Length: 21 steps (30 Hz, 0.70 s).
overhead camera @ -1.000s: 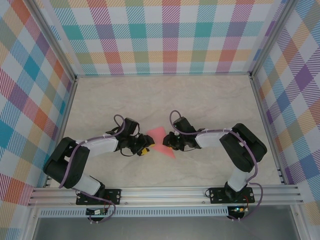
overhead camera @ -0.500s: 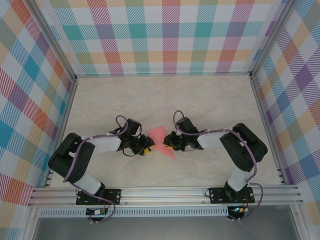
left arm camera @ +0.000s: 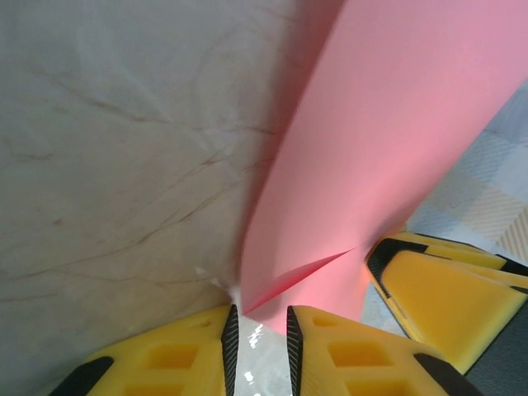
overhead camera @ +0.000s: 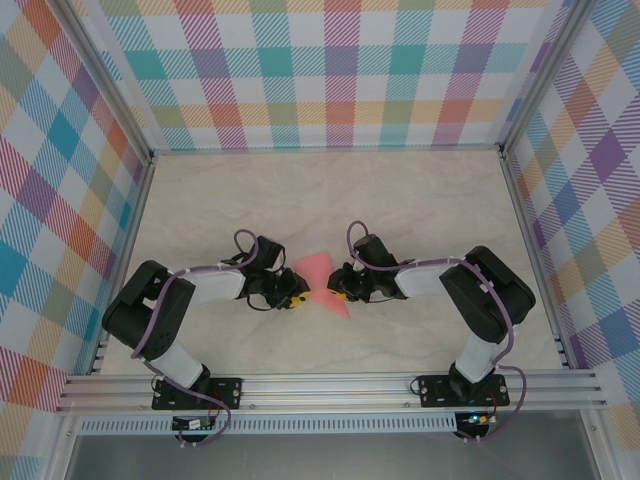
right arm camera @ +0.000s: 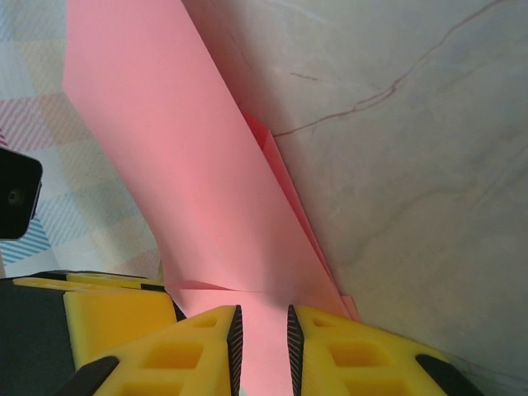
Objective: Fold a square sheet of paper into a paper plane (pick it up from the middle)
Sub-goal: Fold the wing for the fifth time at the center of the table.
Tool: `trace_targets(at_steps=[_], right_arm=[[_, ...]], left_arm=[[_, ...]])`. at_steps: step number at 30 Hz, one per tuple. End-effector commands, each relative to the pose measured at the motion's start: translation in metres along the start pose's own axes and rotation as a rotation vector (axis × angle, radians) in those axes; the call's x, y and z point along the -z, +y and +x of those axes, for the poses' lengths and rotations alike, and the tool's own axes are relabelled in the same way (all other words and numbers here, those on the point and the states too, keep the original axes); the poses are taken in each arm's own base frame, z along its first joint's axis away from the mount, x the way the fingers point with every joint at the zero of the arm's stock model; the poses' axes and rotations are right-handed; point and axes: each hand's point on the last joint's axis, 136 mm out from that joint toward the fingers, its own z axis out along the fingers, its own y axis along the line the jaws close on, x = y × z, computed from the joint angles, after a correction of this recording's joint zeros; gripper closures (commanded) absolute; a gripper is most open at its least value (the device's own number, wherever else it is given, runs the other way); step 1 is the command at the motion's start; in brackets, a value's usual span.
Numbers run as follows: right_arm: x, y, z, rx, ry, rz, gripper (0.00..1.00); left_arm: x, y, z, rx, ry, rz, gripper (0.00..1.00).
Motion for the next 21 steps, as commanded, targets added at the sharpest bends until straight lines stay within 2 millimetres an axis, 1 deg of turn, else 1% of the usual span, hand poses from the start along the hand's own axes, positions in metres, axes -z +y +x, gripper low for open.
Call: trace_targets(at_steps=[1, 5, 12, 16, 19, 21], right_arm=[[0.000, -0.015, 0.008, -0.022, 0.032, 0.036, 0.76], [0.000, -0.015, 0.007, -0.019, 0.031, 0.035, 0.76], [0.001, -0.016, 0.008, -0.008, 0.030, 0.041, 0.76], [0.002, -0.012, 0.007, 0.036, 0.030, 0.032, 0.74], [0.006, -0.006, 0.005, 0.097, 0.021, 0.021, 0.70], [0.011, 0.001, 0.003, 0.154, 0.007, 0.012, 0.61]], left_arm=[[-0.002, -0.021, -0.005, -0.053, -0.013, 0.044, 0.76], [-0.002, -0.024, -0.006, -0.062, -0.012, 0.052, 0.79], [0.000, -0.027, -0.006, -0.080, -0.021, 0.071, 0.80], [0.002, -0.030, -0.004, -0.092, -0.020, 0.091, 0.81], [0.002, -0.032, -0.001, -0.095, -0.004, 0.104, 0.88], [0.003, -0.035, 0.000, -0.092, 0.002, 0.108, 0.92]])
